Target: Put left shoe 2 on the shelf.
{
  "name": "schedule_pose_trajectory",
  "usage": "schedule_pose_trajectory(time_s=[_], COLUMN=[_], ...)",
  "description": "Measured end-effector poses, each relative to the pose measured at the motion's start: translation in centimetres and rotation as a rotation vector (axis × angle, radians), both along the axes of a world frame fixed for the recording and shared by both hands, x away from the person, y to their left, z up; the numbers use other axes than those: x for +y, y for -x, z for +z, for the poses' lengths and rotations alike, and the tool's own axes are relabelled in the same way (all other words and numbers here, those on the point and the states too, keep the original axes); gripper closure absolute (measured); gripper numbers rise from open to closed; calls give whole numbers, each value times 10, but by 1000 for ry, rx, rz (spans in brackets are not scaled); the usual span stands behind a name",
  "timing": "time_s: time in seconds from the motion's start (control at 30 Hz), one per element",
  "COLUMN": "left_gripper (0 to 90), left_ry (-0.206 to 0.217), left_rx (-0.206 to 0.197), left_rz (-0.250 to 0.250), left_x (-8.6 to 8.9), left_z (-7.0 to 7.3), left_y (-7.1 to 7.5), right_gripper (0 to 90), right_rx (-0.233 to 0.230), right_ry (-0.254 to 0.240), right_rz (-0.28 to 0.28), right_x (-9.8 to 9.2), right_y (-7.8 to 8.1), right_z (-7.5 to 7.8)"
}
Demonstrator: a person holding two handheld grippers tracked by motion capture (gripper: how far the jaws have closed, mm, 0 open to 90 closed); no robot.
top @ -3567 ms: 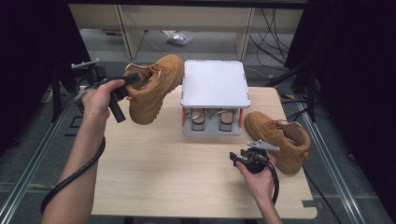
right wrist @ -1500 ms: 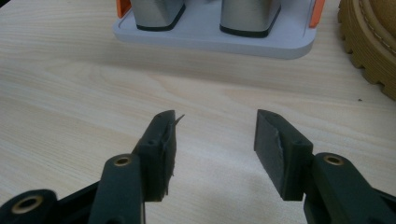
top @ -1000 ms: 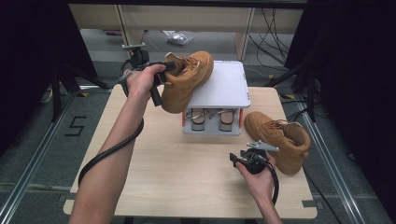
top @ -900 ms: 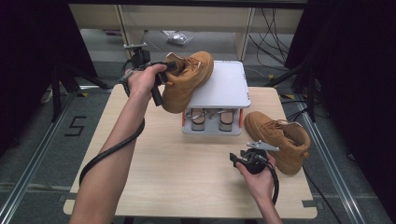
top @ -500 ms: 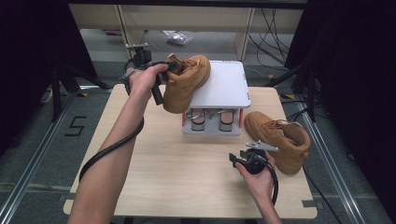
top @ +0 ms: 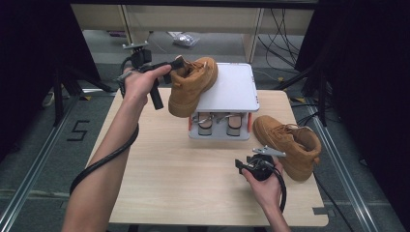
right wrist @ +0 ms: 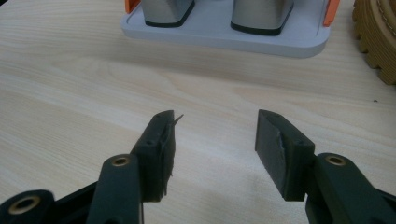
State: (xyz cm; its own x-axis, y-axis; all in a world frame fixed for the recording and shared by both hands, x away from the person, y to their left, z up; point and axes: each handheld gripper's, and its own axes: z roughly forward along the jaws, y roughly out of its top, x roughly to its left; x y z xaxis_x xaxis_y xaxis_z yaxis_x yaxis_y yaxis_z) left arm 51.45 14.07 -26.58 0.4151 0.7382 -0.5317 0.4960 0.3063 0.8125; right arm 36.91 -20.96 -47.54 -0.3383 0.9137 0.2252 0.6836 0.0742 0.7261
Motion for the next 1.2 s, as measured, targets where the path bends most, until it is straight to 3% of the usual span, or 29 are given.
schedule_pose_trajectory(time_s=[0.1, 0.13, 0.2, 0.23, 0.27, 0.33, 0.37, 0.4, 0.43, 0.47, 0.5, 0.53, 0.63, 0.67, 0.7, 0.9, 1.03, 1.07, 1.2], left_gripper=[445, 466, 539, 570, 570, 677, 724, 788, 806, 839, 855, 867, 887, 890, 891, 893, 894, 894, 895], left_ry=[17, 24, 15, 15, 5, -38, -60, -102, -102, -123, -133, -136, -182, -166, -192, -182, -189, -189, -194], left_rx=[-32, -37, -61, -61, -67, -64, -60, -37, -37, -10, 1, 11, -4, 24, 11, 28, 23, 25, 30], left_rz=[-3, -7, -8, -8, -8, -9, -15, -31, -31, -42, -47, -51, -68, -68, -77, -76, -85, -84, -81], left_x=[13, 18, 30, 30, 37, 46, 49, 52, 52, 53, 52, 51, 45, 42, 40, 32, 30, 30, 29], left_z=[1, 0, -5, -5, -9, -21, -26, -39, -39, -54, -61, -67, -83, -87, -90, -98, -98, -98, -97], left_y=[14, 19, 29, 29, 35, 44, 46, 48, 48, 49, 48, 47, 43, 44, 43, 39, 38, 38, 38], right_gripper=[491, 494, 527, 554, 554, 647, 690, 756, 782, 816, 832, 856, 895, 899, 900, 900, 900, 900, 900], right_rx=[-18, -22, -30, -25, -25, -31, -39, -42, -65, -77, -60, -76, -117, -133, -148, -192, -181, -199, -202], right_ry=[-5, 9, -16, 0, 0, -43, -28, -31, -39, -24, -47, -13, -22, -16, -16, -46, -67, -60, -59], right_rz=[9, 8, 7, 12, 12, 5, 12, 24, 35, 51, 40, 66, 81, 110, 118, 179, 191, 209, 236], right_x=[0, 0, 1, 0, 0, 5, 6, 9, 12, 15, 20, 21, 36, 39, 43, 72, 94, 98, 114], right_y=[0, -1, -1, 0, 0, 0, -1, -2, -4, -6, -6, -9, -18, -23, -27, -51, -61, -65, -75], right_z=[1, 2, 4, 7, 7, 13, 17, 24, 25, 30, 34, 40, 55, 61, 66, 85, 97, 98, 104])
